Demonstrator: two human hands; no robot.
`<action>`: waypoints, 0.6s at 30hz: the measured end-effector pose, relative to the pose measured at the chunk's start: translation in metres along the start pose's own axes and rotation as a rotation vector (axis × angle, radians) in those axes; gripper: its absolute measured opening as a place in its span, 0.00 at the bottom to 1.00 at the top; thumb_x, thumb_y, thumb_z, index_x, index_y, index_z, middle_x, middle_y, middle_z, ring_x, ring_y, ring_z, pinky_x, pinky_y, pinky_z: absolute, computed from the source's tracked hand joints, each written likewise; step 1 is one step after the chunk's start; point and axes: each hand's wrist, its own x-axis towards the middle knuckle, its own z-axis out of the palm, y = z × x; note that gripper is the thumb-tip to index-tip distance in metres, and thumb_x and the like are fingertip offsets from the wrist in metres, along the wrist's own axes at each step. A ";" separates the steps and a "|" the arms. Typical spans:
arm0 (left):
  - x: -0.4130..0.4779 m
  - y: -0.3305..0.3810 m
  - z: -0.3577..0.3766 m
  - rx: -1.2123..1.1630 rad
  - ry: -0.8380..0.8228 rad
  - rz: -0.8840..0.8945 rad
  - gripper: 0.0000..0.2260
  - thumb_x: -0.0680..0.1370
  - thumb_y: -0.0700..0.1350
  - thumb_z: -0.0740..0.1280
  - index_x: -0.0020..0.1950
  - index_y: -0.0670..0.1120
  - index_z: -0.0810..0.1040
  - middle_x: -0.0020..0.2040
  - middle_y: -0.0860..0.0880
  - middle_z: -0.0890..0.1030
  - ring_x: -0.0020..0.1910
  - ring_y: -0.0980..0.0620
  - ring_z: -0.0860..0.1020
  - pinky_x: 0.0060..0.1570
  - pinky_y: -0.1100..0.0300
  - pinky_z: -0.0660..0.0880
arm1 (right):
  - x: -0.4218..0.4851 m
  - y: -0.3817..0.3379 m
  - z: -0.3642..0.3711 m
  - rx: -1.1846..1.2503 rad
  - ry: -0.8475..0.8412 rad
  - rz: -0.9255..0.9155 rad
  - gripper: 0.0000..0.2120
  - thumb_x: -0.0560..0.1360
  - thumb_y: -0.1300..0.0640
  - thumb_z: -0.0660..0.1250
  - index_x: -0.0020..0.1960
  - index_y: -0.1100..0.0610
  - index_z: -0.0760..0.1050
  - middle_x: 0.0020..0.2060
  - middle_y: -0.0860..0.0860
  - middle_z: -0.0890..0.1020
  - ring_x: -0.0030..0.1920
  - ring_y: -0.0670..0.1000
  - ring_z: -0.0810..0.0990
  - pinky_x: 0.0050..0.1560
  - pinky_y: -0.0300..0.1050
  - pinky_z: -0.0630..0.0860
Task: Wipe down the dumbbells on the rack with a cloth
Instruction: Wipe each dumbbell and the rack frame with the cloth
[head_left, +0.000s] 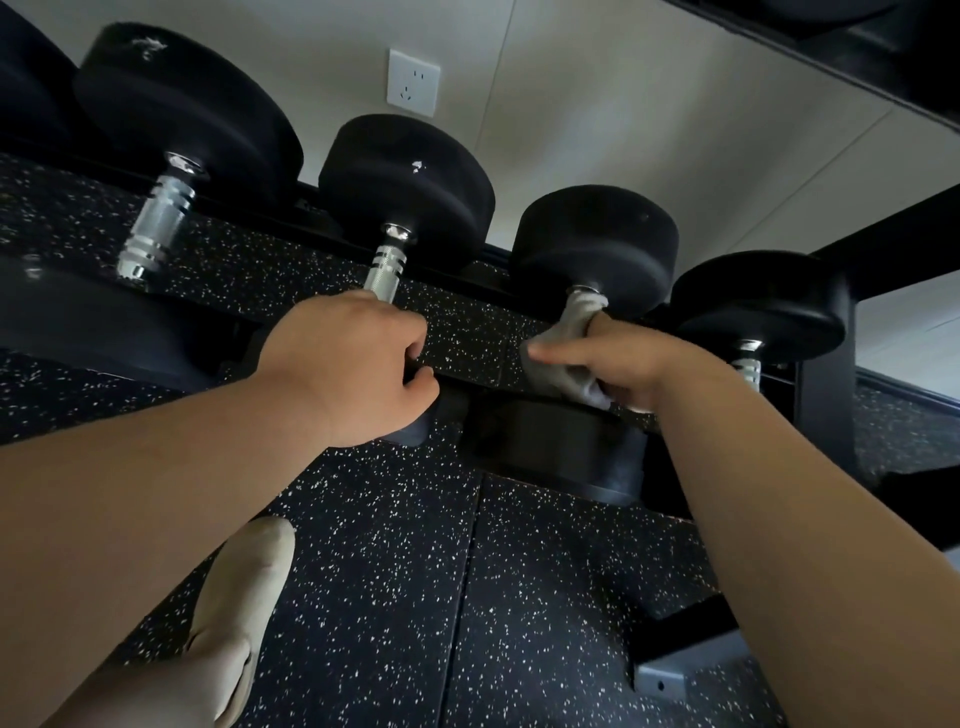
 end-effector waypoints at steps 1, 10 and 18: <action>0.000 0.000 0.000 0.006 0.002 0.007 0.14 0.72 0.63 0.60 0.42 0.56 0.79 0.36 0.56 0.76 0.40 0.53 0.76 0.36 0.58 0.69 | -0.002 0.003 -0.004 -0.020 -0.051 0.001 0.51 0.59 0.41 0.83 0.76 0.53 0.66 0.65 0.57 0.80 0.62 0.58 0.82 0.64 0.60 0.79; 0.001 0.000 0.000 0.005 -0.016 -0.001 0.17 0.72 0.65 0.55 0.43 0.58 0.78 0.38 0.57 0.76 0.41 0.54 0.76 0.37 0.58 0.69 | 0.000 -0.033 0.005 -0.679 0.364 -0.002 0.24 0.85 0.43 0.55 0.67 0.61 0.74 0.60 0.59 0.81 0.60 0.59 0.80 0.55 0.45 0.72; 0.000 -0.001 0.002 0.009 0.001 0.009 0.16 0.71 0.64 0.56 0.43 0.57 0.78 0.37 0.57 0.76 0.41 0.53 0.76 0.36 0.58 0.70 | -0.009 -0.020 0.012 -0.281 0.163 0.059 0.09 0.81 0.55 0.68 0.60 0.56 0.76 0.62 0.56 0.82 0.60 0.54 0.82 0.58 0.42 0.77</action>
